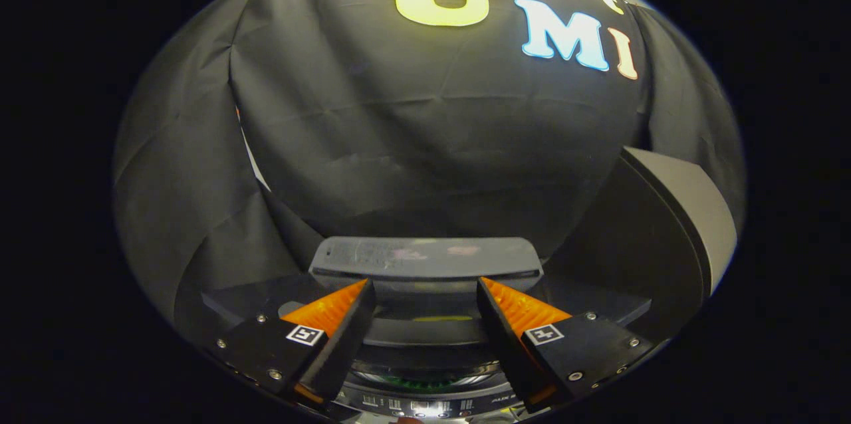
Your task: Put the clothes into the washing machine and then close the washing machine lid.
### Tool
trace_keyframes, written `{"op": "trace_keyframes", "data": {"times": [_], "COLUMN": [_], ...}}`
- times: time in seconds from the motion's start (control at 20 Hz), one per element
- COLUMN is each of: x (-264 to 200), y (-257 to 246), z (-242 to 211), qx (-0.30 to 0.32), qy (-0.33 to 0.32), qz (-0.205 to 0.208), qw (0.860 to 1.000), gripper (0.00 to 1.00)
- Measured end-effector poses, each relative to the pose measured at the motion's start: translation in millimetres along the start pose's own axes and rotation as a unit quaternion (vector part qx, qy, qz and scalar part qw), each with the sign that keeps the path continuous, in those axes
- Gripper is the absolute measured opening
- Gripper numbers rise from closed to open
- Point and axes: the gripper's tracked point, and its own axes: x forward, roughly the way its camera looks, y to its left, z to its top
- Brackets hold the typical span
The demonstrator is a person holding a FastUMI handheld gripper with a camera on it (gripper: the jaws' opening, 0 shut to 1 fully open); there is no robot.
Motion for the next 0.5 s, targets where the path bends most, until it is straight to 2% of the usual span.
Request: {"op": "trace_keyframes", "data": {"times": [0.3, 0.5], "x": [-17.7, -18.3], "y": [-5.8, -6.6], "z": [-48.3, -45.9], "qx": [0.015, 0.011], "qy": [-0.008, -0.009], "qz": [-0.001, -0.003], "qw": [1.0, 1.0], "gripper": [0.94, 0.94]}}
